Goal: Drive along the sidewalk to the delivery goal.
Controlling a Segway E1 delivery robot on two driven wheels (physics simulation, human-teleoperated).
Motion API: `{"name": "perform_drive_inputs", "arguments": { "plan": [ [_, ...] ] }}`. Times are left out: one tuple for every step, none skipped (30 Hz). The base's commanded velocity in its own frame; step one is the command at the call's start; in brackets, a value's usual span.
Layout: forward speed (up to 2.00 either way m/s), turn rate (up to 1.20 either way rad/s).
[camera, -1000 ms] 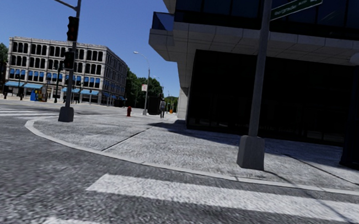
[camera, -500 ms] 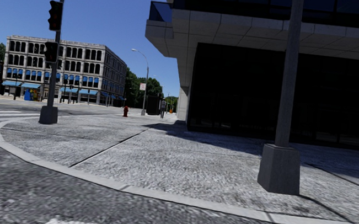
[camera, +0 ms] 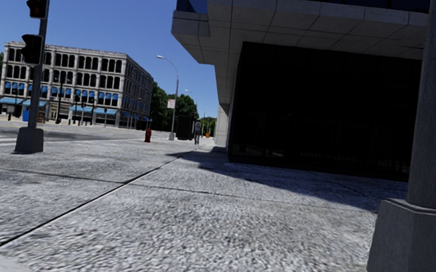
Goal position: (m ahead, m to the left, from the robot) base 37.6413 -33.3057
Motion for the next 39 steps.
{"name": "perform_drive_inputs", "arguments": {
  "plan": [
    [2.00, 0.00],
    [2.00, 0.00],
    [2.00, 0.00],
    [2.00, 0.00],
    [2.00, 0.00],
    [2.00, 0.00],
    [2.00, 0.00],
    [2.00, 0.00],
    [1.99, 0.00],
    [1.94, 0.00],
    [1.83, 0.00],
    [1.83, 0.00],
    [1.73, 0.00],
    [1.63, 0.00],
    [1.63, 0.00],
    [1.58, 0.00],
    [1.54, 0.00],
    [1.52, 0.00],
    [1.52, 0.00],
    [1.51, 0.00],
    [1.51, 0.00],
    [1.51, 0.00],
    [1.50, 0.00],
    [1.50, 0.00],
    [1.50, 0.00],
    [1.50, 0.00],
    [1.50, 0.00],
    [1.50, 0.00],
    [1.50, 0.00],
    [1.50, 0.00],
    [1.50, 0.00],
    [1.50, 0.00],
    [1.50, 0.00],
    [1.50, 0.00],
    [1.50, 0.00],
    [1.50, 0.09],
    [2.00, 0.18],
    [2.00, 0.18],
    [2.00, 0.26]
  ]
}}
